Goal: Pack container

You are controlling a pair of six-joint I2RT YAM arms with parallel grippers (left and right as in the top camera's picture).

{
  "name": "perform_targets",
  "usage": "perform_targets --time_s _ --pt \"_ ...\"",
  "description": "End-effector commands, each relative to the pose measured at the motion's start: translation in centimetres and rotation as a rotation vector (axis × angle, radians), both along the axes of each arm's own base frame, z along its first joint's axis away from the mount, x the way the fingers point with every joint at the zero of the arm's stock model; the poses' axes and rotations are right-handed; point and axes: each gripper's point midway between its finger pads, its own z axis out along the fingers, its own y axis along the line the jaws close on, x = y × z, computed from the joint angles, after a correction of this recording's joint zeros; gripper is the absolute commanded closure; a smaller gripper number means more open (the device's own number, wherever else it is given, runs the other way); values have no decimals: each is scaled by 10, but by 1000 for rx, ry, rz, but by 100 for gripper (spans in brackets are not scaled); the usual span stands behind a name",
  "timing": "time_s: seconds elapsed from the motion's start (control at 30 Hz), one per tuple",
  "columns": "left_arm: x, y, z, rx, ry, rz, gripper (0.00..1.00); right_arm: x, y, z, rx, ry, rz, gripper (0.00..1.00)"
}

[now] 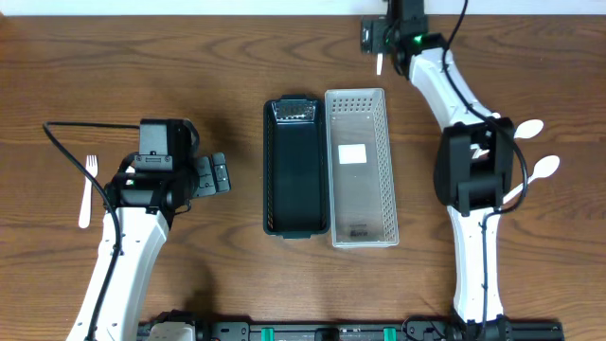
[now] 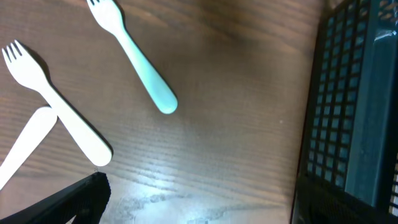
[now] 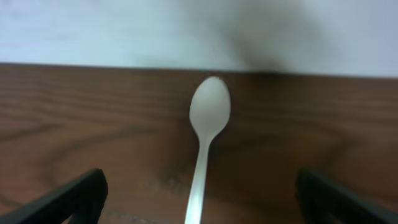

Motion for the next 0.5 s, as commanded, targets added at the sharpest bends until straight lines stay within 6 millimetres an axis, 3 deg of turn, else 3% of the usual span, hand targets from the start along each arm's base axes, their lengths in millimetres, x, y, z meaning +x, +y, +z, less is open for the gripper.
perform_targets --time_s 0.0,0.47 --pt "0 1 3 6 2 11 2 3 5 6 36 -19 -20 1" --pt "-1 1 3 3 7 18 2 -9 0 -55 9 104 -27 1"
